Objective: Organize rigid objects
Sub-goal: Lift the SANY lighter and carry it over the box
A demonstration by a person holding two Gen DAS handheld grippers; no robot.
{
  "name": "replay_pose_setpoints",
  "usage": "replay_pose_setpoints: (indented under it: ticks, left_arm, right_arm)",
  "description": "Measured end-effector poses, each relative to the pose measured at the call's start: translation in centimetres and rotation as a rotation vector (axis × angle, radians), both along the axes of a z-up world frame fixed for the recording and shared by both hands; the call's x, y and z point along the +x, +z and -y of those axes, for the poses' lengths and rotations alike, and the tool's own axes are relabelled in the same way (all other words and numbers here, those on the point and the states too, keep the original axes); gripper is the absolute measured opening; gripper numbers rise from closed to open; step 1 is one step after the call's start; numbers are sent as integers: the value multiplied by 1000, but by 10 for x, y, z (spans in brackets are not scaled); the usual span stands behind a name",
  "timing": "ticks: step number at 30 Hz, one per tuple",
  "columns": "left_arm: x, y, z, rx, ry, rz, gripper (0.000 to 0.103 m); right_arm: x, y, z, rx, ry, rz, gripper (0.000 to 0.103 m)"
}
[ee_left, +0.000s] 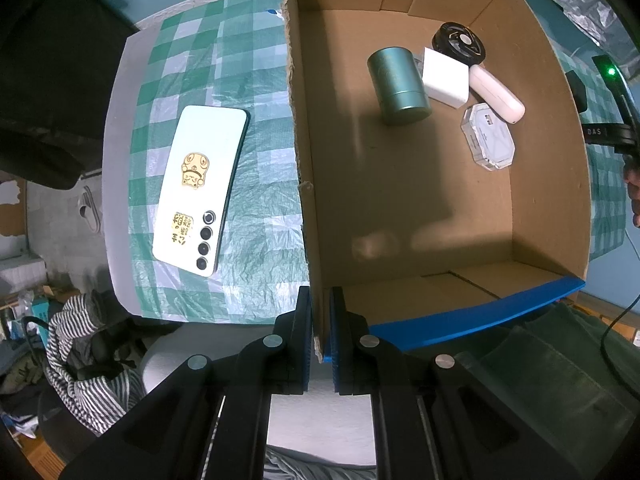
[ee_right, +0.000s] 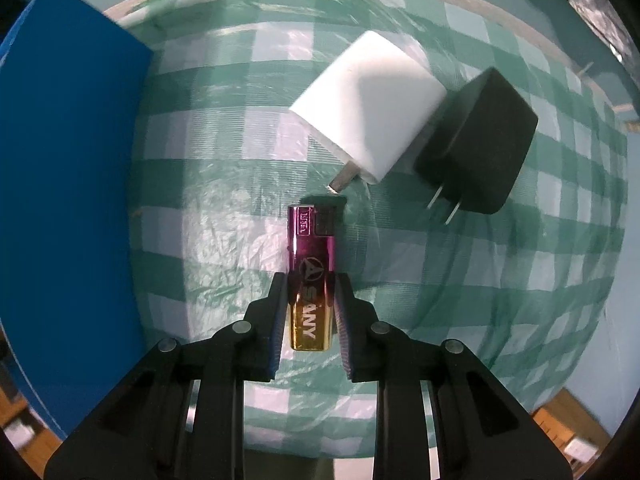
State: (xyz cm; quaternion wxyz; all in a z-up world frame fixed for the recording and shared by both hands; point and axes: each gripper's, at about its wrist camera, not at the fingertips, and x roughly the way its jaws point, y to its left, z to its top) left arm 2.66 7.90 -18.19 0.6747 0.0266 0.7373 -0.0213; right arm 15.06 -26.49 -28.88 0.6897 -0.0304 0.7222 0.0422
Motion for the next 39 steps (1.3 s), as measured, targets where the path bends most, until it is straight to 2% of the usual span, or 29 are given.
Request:
replay_pose_setpoints:
  ticks: [4,20,30,39]
  left_arm:
    - [-1,0,0,-2,-2,0,8]
    - [0,0,0,2,-2,-2,8]
    - [1,0,0,2,-2,-2,7]
    - [1,0,0,1,-3,-1,8]
  right_arm:
    - [-8,10,-9,17,49,3,22]
    - [-19,91,-54,55,200,68,22]
    - [-24,121,-86,85,290,103,22]
    - [-17,133,-118,122,378,133,22]
